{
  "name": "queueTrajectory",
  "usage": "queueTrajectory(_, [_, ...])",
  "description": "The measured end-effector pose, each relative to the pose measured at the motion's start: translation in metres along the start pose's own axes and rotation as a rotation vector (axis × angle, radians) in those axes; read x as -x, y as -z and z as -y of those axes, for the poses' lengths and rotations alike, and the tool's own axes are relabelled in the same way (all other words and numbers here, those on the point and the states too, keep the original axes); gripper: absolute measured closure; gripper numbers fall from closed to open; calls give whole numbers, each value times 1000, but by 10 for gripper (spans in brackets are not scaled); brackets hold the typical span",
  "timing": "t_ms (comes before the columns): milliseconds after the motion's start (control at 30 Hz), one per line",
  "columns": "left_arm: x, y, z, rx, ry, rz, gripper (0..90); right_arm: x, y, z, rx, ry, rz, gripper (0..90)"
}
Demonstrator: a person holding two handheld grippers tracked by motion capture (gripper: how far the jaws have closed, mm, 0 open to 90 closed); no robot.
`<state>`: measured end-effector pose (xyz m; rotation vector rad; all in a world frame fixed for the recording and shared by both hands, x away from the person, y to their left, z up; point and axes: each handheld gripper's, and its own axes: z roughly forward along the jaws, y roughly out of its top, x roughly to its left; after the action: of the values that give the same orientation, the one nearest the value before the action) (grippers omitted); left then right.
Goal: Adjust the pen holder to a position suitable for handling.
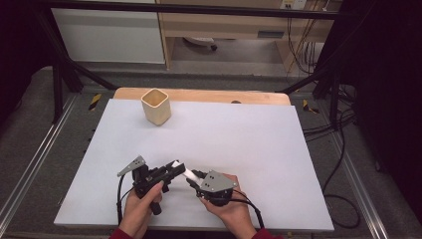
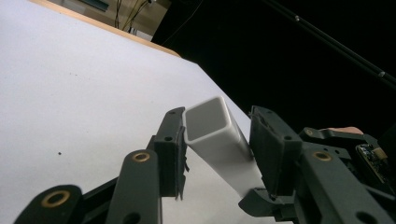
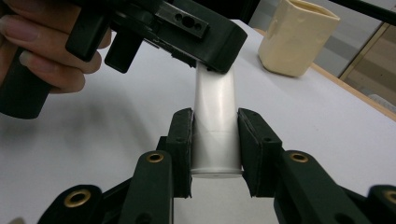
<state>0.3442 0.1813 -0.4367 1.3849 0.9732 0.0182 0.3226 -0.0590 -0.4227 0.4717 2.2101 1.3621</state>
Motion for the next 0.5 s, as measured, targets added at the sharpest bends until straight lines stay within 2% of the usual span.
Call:
queueTrajectory(200, [0, 0, 1, -1, 1, -10, 577, -1, -1, 1, -6, 8, 2, 674])
queueTrajectory(500, [2, 1, 2, 4, 2, 9, 645, -2, -4, 4, -30, 19, 6, 674])
